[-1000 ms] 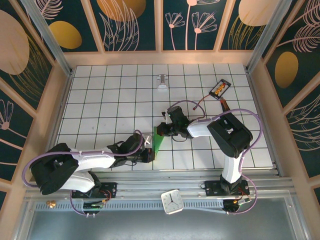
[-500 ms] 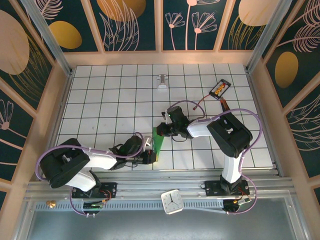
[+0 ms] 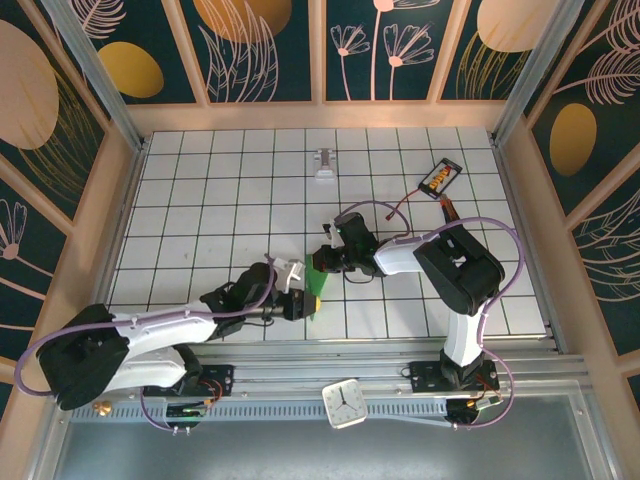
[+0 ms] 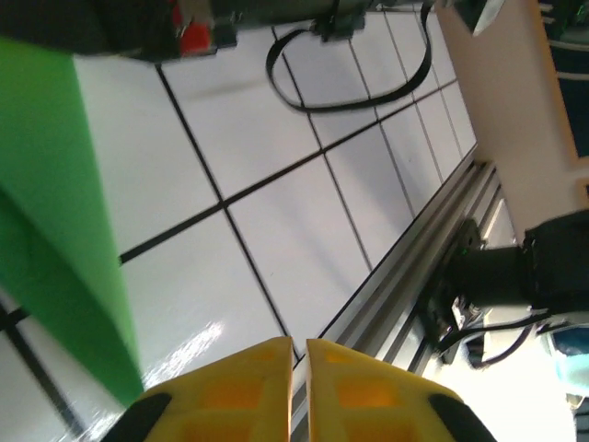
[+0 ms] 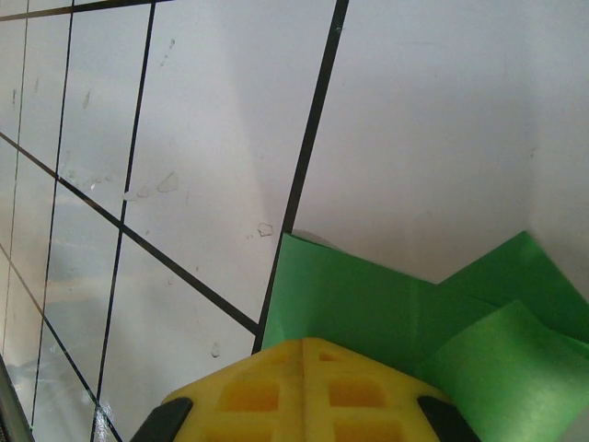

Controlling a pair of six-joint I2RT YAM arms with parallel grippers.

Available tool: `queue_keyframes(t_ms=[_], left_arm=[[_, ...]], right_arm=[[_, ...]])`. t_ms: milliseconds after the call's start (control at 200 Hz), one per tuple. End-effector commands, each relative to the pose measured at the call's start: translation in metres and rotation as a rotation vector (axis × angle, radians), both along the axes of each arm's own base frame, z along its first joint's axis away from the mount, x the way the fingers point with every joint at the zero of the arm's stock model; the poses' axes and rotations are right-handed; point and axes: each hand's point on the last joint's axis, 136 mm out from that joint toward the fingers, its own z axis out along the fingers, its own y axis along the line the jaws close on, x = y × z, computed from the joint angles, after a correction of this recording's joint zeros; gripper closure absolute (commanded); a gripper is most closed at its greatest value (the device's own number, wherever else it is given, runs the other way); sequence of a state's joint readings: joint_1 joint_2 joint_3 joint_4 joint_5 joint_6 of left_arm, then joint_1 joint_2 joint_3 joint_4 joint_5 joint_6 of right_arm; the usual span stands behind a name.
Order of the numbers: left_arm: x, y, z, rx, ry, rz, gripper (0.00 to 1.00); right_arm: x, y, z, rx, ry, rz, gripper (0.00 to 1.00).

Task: Fold a paper plane with a square sheet of paper (pick it up from the middle)
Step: Fold the wing for the fifth time at the center of the table.

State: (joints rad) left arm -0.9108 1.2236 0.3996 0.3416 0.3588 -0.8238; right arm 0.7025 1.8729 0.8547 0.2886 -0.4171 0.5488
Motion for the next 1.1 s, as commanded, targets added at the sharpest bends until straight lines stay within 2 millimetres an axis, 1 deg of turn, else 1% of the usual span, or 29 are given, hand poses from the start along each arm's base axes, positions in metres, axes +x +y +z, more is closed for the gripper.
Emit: queue_keyframes(t_ms=[0, 85, 175, 285, 375, 465, 600, 736, 1021, 1091], left_arm=[[0.006, -0.006, -0.008, 0.066, 0.002, -0.017, 0.93], [0.012, -0.008, -0.015, 0.070, 0.027, -0.003, 0.96], [0.018, -0.009, -0.023, 0.096, 0.034, -0.006, 0.97], [0.018, -0.011, -0.035, 0.124, 0.048, -0.032, 0.97], [0.017, -0.007, -0.049, 0.166, 0.069, -0.041, 0.97], [0.018, 0.001, -0.058, 0.197, 0.075, -0.027, 0.98], [0.019, 0.010, -0.064, 0.213, 0.085, -0.009, 0.98], [0.016, 0.014, -0.071, 0.223, 0.100, -0.011, 0.98], [0.012, 0.018, -0.078, 0.233, 0.112, -0.019, 0.98], [0.010, 0.021, -0.083, 0.248, 0.120, -0.023, 0.98]], right_arm=[[-0.006, -0.017, -0.033, -0.089, 0.054, -0.023, 1.00], [-0.006, -0.017, -0.034, -0.086, 0.056, -0.022, 1.00], [-0.006, -0.016, -0.034, -0.083, 0.058, -0.021, 1.00], [-0.005, -0.016, -0.032, -0.084, 0.056, -0.023, 1.00], [-0.006, -0.016, -0.033, -0.087, 0.056, -0.022, 1.00], [-0.005, -0.017, -0.032, -0.090, 0.055, -0.025, 1.00], [-0.006, -0.017, -0.033, -0.091, 0.057, -0.023, 1.00], [-0.006, -0.017, -0.034, -0.088, 0.060, -0.024, 1.00], [-0.006, -0.017, -0.034, -0.090, 0.060, -0.026, 1.00], [-0.006, -0.018, -0.034, -0.091, 0.060, -0.027, 1.00]])
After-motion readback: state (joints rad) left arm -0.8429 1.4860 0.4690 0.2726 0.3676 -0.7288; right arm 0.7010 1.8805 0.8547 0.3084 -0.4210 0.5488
